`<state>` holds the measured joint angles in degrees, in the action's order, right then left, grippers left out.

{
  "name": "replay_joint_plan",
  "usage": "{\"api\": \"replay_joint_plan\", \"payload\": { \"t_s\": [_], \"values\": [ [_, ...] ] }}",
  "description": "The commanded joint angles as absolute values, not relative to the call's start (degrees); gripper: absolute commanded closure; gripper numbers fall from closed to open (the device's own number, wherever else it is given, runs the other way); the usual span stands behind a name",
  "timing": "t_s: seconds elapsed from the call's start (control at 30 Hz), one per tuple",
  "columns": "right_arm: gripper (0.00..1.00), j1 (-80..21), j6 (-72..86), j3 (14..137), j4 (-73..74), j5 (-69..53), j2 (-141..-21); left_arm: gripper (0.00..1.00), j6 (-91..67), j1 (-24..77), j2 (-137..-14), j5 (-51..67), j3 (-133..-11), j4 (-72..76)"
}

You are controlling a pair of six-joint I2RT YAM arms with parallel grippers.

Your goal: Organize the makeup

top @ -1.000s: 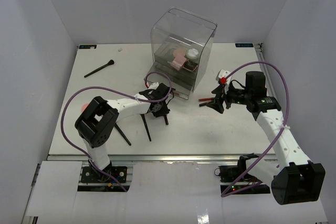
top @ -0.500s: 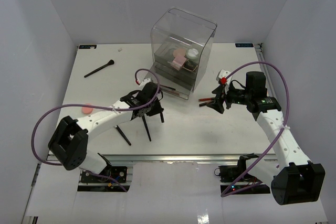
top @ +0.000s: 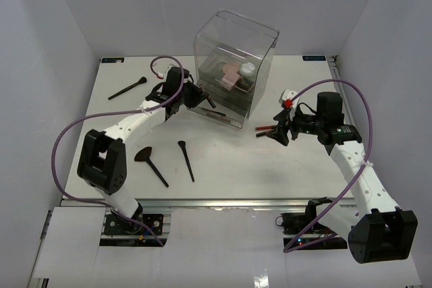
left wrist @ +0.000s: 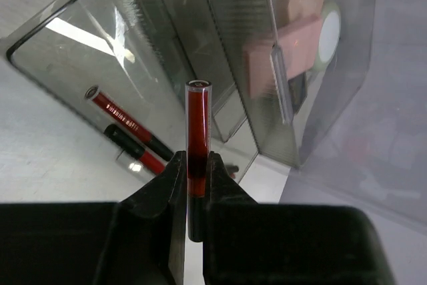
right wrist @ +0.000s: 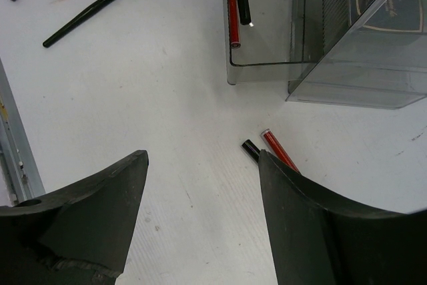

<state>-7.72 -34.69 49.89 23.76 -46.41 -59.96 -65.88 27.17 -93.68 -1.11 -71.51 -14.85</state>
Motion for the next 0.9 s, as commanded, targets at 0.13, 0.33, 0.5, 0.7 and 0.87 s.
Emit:
{"api": "replay_joint_plan", "payload": {
  "t_s": [0.13, 0.33, 0.5, 0.7, 0.87],
  "values": [
    [0.26, -6.92, -34.86, 49.34, 22.06, -45.64, -60.35, 0.62, -69.7, 25.84, -100.98, 5.8, -80.15, -13.01],
    [0.2, -6.86, -41.03, 47.94, 24.09, -47.62, -62.05, 0.49, -66.23, 24.92, -97.91, 7.88, -76.76, -9.28],
    [0.14, -7.12, -52.85, 47.14, 28.53, -51.28, -64.11, 0.46, -58.37, 23.58, -93.34, 12.16, -73.47, -5.6],
    [0.06, -8.29, -75.32, 46.21, 36.06, -48.26, -67.89, 0.2, -36.99, 21.04, -82.23, 26.01, -66.16, 0.94],
    [0.11, -8.59, -85.43, 51.43, 40.58, -39.68, -76.49, 0.03, -22.28, 19.27, -72.07, 26.76, -61.82, -5.46]
  ]
}}
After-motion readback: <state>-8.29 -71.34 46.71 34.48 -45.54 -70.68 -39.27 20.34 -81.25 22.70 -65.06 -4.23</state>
